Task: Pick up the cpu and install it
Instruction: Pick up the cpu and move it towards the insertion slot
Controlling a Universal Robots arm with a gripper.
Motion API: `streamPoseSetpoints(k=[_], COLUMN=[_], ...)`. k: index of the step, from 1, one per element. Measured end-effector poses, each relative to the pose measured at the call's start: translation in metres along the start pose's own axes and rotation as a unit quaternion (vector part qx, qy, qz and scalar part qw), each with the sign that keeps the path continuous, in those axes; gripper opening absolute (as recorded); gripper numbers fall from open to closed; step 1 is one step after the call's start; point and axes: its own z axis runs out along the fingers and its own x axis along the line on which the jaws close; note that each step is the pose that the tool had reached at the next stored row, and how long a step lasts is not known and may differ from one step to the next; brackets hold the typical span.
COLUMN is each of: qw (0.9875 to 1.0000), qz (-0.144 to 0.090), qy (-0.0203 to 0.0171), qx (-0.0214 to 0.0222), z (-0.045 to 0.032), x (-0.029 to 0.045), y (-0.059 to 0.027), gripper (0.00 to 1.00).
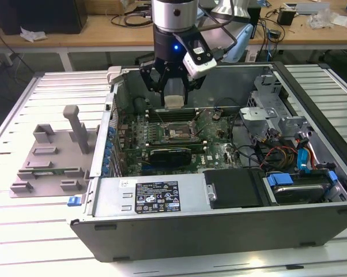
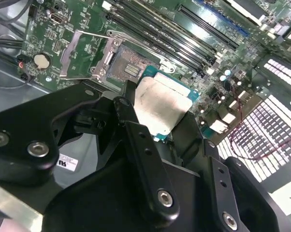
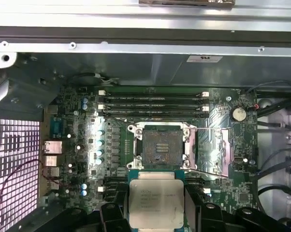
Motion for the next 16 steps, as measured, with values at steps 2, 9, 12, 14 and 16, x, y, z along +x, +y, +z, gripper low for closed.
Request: streamPoseSetpoints(k=[2,9,12,14,16], qw=[1.0,1.0,1.0,1.0,1.0], qz=[0.0,0.0,-0.001,-0.002,-0.002], qy=[0.0003,0.0047,0.0053,0.0055,0.0056], qx=[0.0001,0.0,0.0001,0.0,0.0], z=[0.0055,0.0195,0.0233,0.0276,0.0315], x=[-0.0012,-0.0104,-0.0109,-0.0109,-0.0109], y=[0.0001,0.0058,0.0102,0.0134,0.0153], gripper=[0.55,0.55,0.55,0.55,0.55])
